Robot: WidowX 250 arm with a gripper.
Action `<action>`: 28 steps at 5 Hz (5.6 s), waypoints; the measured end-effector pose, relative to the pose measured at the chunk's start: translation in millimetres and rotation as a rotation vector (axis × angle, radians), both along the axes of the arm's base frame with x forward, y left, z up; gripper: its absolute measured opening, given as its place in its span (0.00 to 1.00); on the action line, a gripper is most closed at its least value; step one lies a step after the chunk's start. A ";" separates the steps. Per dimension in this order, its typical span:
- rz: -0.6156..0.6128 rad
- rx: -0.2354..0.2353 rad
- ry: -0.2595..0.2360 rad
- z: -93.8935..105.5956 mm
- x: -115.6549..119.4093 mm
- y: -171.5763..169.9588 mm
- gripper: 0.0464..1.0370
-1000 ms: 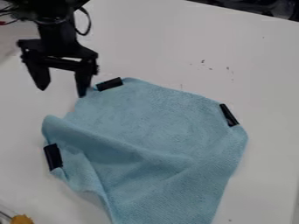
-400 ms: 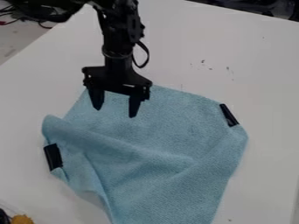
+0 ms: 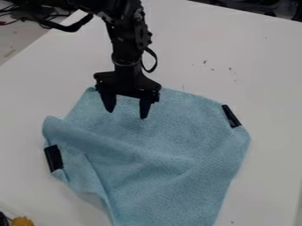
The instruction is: Stretch the cloth from the left to top right
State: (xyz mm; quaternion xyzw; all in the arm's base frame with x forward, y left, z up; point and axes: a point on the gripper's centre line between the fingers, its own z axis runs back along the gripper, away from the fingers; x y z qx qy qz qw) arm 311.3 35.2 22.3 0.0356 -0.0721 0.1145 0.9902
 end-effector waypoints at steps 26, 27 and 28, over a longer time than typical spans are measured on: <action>-0.083 -0.116 -0.014 90.4 24.5 -86.8 0.96; -0.048 -0.117 -0.032 91.7 9.9 -111.9 0.96; -0.005 -0.106 -0.059 89.5 -9.6 -135.1 0.96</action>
